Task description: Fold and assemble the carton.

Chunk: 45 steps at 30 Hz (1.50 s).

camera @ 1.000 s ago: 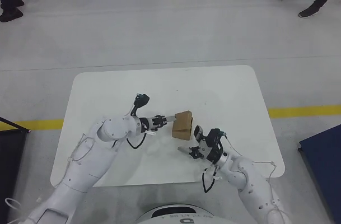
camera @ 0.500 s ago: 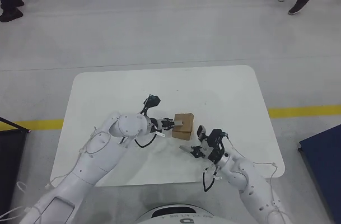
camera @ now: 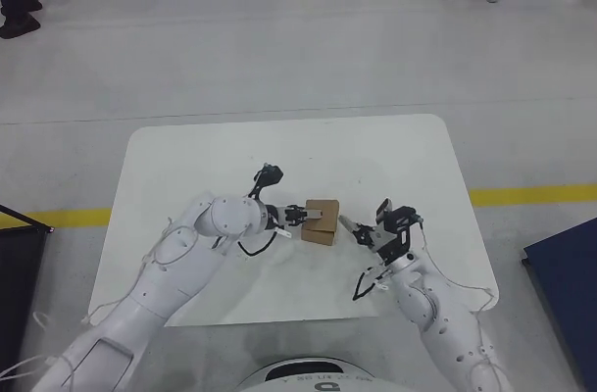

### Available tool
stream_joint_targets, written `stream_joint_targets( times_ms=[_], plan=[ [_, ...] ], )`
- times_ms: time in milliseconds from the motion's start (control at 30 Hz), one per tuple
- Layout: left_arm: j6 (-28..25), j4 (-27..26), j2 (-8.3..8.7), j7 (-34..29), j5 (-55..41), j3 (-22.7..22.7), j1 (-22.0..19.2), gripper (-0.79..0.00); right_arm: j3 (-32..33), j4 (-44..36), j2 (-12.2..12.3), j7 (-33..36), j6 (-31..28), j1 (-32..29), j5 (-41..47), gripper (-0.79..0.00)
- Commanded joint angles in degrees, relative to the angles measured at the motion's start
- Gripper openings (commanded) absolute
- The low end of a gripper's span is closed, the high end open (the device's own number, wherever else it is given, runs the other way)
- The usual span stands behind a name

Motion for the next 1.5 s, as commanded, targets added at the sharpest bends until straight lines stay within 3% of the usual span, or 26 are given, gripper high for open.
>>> stream_joint_targets(
  times_ms=[0, 1467],
  plan=[
    [-0.11, -0.04, -0.02, 0.32, -0.11, -0.11, -0.04, 0.0, -0.52, 0.39, -0.18, 0.41, 1.59, 0.49, 0.19, 0.0],
    [-0.57, 2.28, -0.67, -0.01, 0.98, 1.35, -1.19, 0.0, -1.47, -0.8, -0.25, 2.21, 6.57, 0.12, -4.44, 0.0]
  ],
)
